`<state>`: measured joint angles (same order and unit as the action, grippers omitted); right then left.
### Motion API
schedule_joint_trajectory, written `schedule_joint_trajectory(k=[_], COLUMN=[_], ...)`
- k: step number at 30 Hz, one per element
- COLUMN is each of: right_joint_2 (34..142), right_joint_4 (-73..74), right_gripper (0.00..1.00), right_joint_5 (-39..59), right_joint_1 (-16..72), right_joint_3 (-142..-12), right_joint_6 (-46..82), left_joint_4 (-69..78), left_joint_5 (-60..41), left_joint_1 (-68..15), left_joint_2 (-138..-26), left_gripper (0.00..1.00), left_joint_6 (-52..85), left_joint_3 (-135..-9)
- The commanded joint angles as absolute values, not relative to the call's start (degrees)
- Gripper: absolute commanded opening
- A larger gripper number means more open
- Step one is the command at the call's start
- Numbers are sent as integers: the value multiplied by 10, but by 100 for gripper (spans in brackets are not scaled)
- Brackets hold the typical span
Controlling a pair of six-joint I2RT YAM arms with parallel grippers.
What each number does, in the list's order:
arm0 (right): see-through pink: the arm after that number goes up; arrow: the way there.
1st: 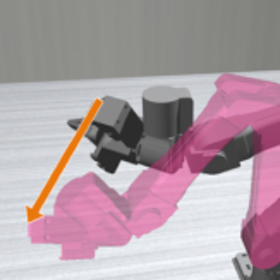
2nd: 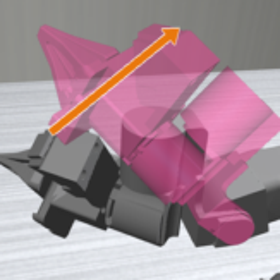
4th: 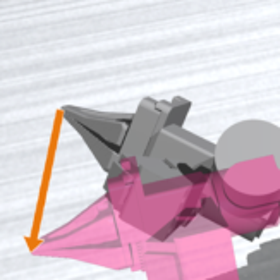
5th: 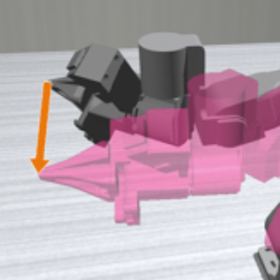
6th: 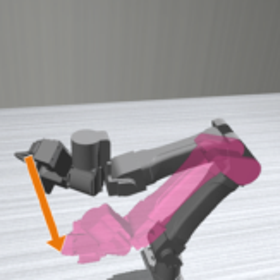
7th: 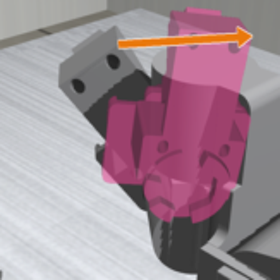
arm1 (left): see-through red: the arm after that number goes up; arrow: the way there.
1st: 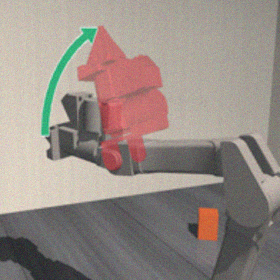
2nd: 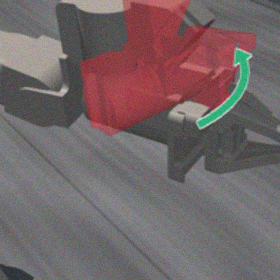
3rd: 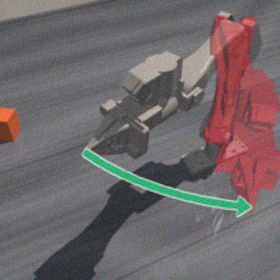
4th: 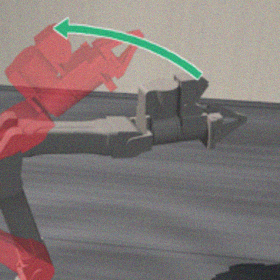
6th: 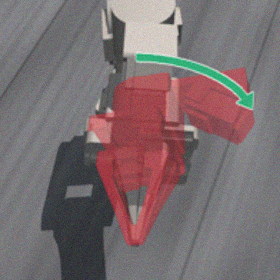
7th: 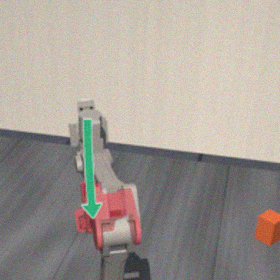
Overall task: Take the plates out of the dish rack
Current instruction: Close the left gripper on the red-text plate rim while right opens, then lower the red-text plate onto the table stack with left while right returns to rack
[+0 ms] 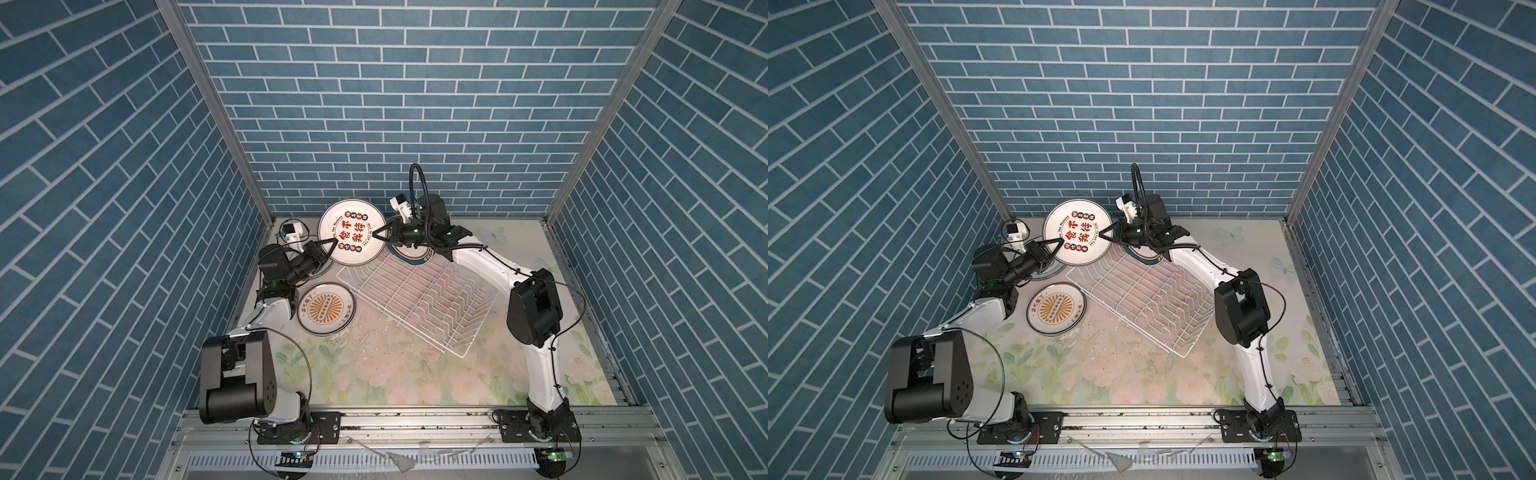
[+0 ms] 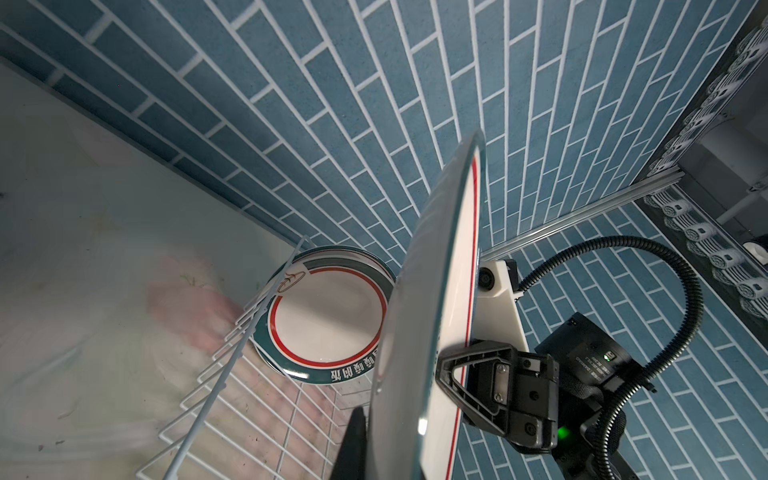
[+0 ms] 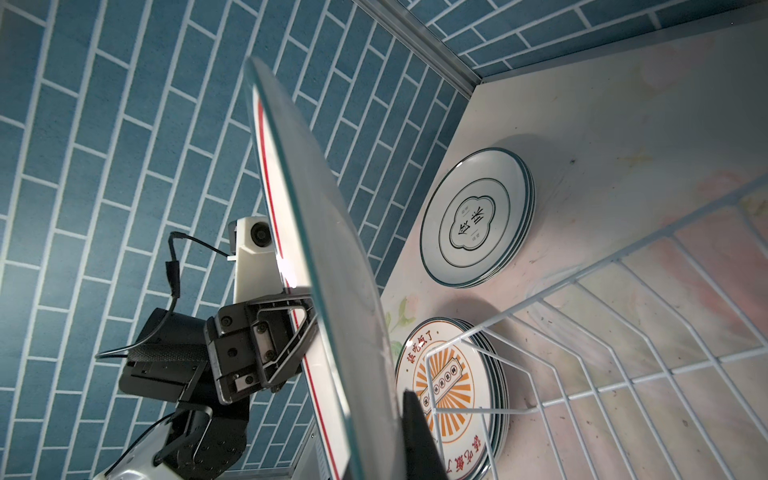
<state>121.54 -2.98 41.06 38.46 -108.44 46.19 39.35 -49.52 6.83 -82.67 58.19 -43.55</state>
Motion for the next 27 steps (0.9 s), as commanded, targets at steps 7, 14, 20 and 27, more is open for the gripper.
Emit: schedule_joint_trajectory(k=[7,14,20,27], right_joint_2=[1183,1135,1075,974], right_joint_4=[-176,-318,-409,-439], right_gripper=[49,56,58,59], right_joint_5=[318,184,70,-76], right_joint_1=[390,390,396,398], right_joint_3=[-1154,-1155,-1122,-1021], right_joint_6=[332,229,155,121], left_joint_4=[316,248,117,27], left_joint_5=[-495,-474,-396,-306], left_joint_1=[96,172,213,217], left_joint_2=[-815,-795,-794,-857], left_gripper=[0,0,0,0], left_joint_6=[524,525,465,401], left_joint_3=[-469,-484,-515,-578])
